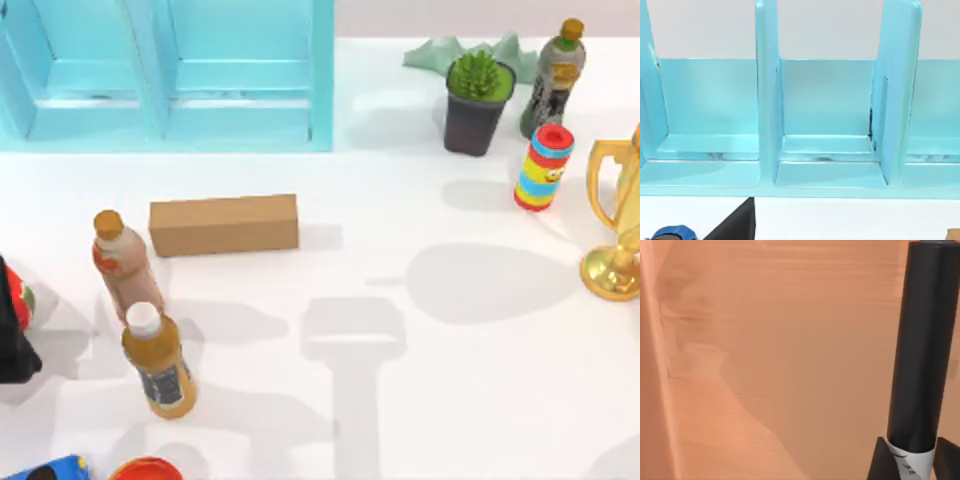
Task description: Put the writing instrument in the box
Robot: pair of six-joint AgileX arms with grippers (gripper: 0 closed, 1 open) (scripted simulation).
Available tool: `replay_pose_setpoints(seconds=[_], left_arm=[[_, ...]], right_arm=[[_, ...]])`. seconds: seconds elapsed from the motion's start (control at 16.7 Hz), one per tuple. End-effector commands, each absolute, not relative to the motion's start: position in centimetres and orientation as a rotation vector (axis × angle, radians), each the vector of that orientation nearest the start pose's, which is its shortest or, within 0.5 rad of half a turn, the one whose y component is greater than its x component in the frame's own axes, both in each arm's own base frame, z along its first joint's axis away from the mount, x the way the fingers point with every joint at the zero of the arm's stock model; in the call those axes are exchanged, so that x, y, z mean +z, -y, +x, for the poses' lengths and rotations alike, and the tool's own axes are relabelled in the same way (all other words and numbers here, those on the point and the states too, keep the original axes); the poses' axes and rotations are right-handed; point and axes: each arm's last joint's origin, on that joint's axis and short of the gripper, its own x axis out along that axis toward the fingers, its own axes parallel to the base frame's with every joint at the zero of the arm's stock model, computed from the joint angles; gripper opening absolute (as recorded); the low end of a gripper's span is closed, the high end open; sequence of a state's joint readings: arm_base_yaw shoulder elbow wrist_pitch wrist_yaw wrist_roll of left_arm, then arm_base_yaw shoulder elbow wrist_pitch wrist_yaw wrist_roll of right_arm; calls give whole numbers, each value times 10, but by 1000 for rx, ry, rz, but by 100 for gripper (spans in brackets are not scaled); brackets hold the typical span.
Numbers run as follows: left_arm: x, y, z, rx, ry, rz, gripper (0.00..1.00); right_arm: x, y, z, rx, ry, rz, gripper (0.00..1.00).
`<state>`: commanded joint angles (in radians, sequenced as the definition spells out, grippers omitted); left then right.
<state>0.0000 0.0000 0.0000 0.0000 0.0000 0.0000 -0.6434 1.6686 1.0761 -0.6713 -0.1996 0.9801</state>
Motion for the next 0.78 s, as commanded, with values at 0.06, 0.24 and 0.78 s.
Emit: replay_pose_setpoints(seconds=[0.06,0.24,0.78], left_arm=[[160,1,106,0,0,0,100],[160,1,106,0,0,0,100],[160,1,106,0,0,0,100]], right_arm=[[182,184,259,-955,-920,1360,8],[182,184,259,-955,-920,1360,30],[182,184,259,-955,-920,1360,98]])
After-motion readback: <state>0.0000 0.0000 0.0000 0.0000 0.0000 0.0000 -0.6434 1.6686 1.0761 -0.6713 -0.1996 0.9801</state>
